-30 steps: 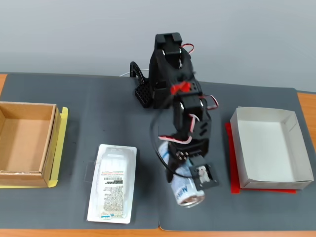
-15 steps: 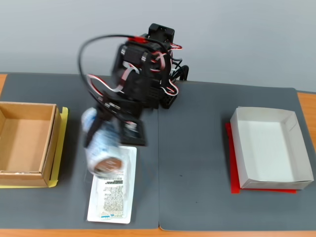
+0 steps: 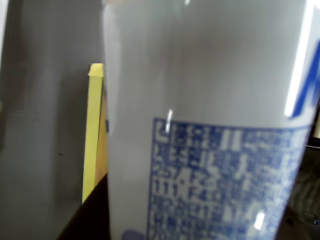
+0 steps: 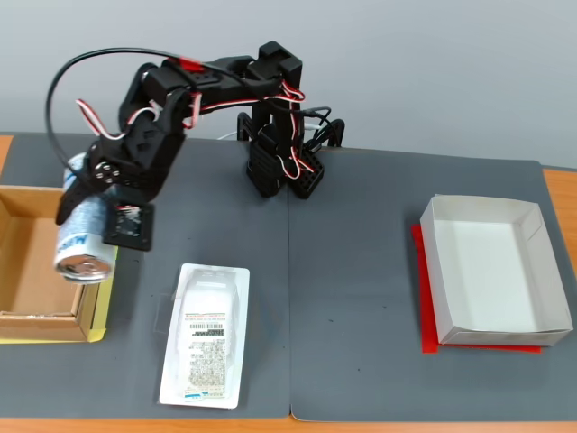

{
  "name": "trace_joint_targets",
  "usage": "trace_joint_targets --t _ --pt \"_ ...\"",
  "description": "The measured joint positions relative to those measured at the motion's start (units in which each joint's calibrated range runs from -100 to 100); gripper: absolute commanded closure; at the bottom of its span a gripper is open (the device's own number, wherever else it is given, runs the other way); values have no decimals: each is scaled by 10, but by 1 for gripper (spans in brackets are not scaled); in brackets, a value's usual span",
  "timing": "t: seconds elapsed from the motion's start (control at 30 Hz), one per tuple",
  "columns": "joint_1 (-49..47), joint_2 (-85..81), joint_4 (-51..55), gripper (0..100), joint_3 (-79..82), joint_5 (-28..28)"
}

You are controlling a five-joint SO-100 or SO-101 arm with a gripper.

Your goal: Pick the can and put it in the brown box

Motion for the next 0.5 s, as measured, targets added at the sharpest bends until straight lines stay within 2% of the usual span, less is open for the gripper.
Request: trace_joint_targets --t 0.27,0.5 --pt "41 94 -132 88 0 9" --pt "75 147 -203 88 0 9"
